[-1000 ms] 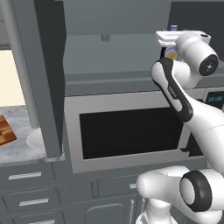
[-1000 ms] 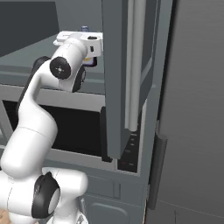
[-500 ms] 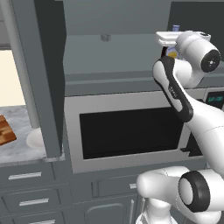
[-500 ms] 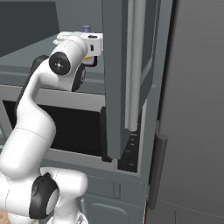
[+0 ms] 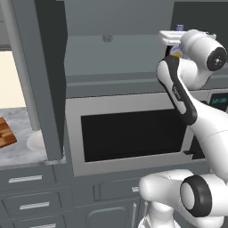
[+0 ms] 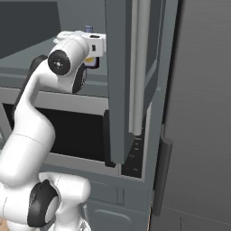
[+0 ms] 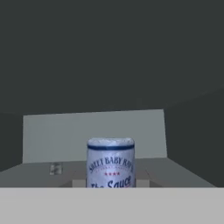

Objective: Pick the chicken drumstick from the plate and place it on the cutting board. Then pick the condiment bottle from the cabinet and place it next to the cutting board.

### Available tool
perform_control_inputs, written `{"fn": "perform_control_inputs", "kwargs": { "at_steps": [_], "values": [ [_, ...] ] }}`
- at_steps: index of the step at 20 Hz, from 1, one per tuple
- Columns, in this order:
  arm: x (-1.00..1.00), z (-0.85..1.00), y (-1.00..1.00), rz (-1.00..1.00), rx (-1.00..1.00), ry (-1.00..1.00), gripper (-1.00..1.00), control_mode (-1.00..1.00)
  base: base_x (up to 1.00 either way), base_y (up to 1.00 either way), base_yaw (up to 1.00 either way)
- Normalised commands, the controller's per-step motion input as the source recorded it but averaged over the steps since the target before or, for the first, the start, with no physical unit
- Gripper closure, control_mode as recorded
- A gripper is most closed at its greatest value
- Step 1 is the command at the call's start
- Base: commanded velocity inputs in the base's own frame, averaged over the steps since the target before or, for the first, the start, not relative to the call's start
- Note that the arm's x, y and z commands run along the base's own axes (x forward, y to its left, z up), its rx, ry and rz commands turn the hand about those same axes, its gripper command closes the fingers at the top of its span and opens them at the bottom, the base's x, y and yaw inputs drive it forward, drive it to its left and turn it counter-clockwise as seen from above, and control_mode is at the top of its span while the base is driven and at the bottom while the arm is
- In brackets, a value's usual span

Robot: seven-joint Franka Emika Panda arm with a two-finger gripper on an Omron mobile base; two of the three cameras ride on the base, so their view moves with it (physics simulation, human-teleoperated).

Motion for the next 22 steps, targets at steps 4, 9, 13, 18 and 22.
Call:
{"fn": "perform_control_inputs", "kwargs": {
  "at_steps": [4, 9, 13, 18, 22],
  "values": [
    [-0.23, 0.00, 0.00, 0.00, -0.01, 0.00, 1.00, -1.00, 0.00, 0.00, 0.00],
    [-0.38, -0.02, 0.00, 0.00, 0.00, -0.03, 1.00, -1.00, 0.00, 0.00, 0.00],
    [-0.51, 0.00, 0.00, 0.00, 0.00, -0.01, 1.00, -1.00, 0.00, 0.00, 0.00],
    [-0.61, 0.00, 0.00, 0.00, 0.00, 0.00, 1.00, -1.00, 0.00, 0.00, 0.00],
    [-0.68, 0.00, 0.00, 0.00, 0.00, 0.00, 1.00, -1.00, 0.00, 0.00, 0.00]
  ]
}}
